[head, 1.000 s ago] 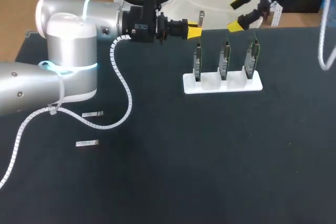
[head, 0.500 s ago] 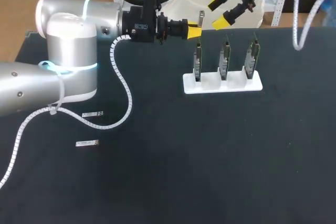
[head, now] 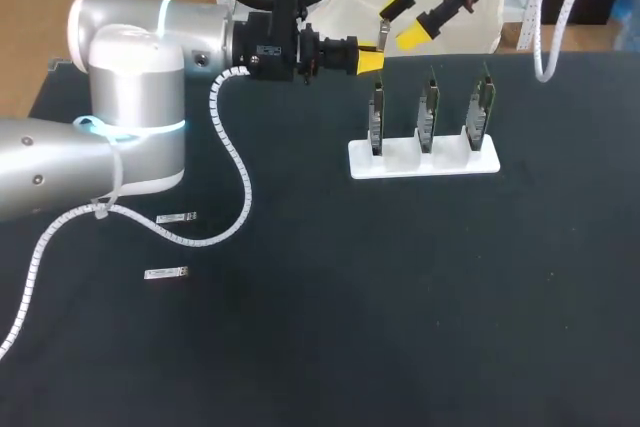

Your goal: Pick up the optical module with the left hand, and insert it into the network port with the right hand.

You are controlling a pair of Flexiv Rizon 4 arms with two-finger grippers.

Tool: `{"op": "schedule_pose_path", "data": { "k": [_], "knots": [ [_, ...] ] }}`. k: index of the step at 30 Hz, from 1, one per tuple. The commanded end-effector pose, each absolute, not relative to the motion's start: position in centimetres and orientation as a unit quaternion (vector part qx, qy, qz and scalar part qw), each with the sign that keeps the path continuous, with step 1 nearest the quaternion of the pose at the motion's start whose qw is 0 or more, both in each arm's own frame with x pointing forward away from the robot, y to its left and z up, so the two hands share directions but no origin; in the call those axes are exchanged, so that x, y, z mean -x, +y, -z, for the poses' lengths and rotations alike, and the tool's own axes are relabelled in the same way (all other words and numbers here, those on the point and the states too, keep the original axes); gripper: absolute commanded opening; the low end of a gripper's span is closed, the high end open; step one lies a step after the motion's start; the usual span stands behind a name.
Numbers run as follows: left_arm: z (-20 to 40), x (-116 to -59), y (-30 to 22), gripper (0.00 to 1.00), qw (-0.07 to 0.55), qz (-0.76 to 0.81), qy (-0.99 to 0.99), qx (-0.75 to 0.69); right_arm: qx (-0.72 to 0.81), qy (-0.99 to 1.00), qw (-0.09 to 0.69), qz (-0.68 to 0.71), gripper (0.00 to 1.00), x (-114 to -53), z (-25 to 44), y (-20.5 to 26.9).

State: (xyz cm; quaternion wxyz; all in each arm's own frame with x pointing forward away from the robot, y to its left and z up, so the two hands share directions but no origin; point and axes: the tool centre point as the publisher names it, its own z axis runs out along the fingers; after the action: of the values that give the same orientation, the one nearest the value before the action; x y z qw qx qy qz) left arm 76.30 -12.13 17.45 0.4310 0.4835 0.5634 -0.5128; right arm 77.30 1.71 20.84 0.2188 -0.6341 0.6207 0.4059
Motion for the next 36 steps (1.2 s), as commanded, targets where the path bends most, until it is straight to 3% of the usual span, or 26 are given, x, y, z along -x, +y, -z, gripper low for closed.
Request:
{"op": "schedule_pose_path", "data": {
  "k": [1,36],
  "knots": [
    [-17.5,-76.2,-12.1,0.0,0.433,0.511,0.564,-0.483,0.626,0.629,0.239,-0.395,1.0,-76.4,-20.8,1.8],
    [-17.5,-76.2,-12.1,0.0,0.433,0.511,0.564,-0.483,0.597,0.653,0.281,-0.373,1.0,-75.6,-21.0,2.9]
  ]
}}
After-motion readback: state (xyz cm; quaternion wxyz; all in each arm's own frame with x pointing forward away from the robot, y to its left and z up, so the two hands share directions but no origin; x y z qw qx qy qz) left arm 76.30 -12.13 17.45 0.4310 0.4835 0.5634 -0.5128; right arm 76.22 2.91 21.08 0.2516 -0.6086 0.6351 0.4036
